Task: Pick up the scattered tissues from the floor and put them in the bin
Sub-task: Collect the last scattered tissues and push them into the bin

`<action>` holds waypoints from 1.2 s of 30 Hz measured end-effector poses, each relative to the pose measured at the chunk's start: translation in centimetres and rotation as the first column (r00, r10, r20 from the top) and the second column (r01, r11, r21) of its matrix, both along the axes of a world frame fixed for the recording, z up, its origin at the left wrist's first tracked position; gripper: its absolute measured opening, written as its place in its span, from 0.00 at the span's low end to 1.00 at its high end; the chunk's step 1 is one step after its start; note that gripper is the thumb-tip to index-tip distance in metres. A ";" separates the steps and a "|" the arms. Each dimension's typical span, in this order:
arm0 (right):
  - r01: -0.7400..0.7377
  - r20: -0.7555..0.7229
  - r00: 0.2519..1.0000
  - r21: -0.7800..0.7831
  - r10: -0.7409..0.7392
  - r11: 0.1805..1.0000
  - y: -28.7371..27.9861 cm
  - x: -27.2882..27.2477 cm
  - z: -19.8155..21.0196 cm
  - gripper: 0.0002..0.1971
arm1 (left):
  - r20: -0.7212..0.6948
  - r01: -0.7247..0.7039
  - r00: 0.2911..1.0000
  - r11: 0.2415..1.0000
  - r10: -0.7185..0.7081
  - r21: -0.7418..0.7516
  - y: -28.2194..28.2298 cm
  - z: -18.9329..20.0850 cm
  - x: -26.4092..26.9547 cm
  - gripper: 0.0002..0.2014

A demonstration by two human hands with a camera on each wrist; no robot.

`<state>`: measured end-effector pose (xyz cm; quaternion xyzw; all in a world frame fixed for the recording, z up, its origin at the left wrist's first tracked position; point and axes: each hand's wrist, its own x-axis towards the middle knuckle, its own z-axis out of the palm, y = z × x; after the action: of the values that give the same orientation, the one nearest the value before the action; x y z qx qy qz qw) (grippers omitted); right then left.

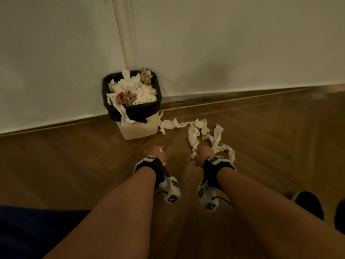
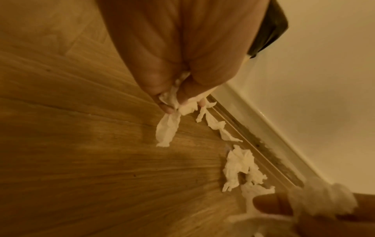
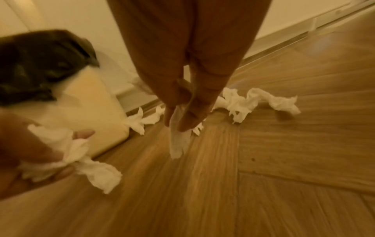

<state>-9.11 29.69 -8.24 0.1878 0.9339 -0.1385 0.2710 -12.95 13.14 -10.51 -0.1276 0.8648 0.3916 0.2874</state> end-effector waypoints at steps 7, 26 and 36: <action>0.010 -0.152 0.988 -0.057 -0.019 0.998 0.2 0.2 6.4 0.15 | -0.101 -0.037 0.994 0.992 0.050 0.122 -0.1 5.0 0.3 0.21; 0.061 -0.340 0.915 -0.415 -0.217 0.908 -3.5 -1.7 13.9 0.17 | -0.181 -0.508 0.814 0.827 0.553 0.242 -9.6 11.1 -0.1 0.21; -0.105 -0.541 0.830 -0.393 -0.138 0.914 -7.2 -8.6 14.0 0.13 | -0.411 -0.305 0.887 0.935 0.211 -0.178 -9.7 12.4 -6.7 0.35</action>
<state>-17.69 22.50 5.72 0.0869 0.9206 -0.3804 0.0184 -19.65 3.47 1.88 -0.1963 0.9198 0.3374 0.0394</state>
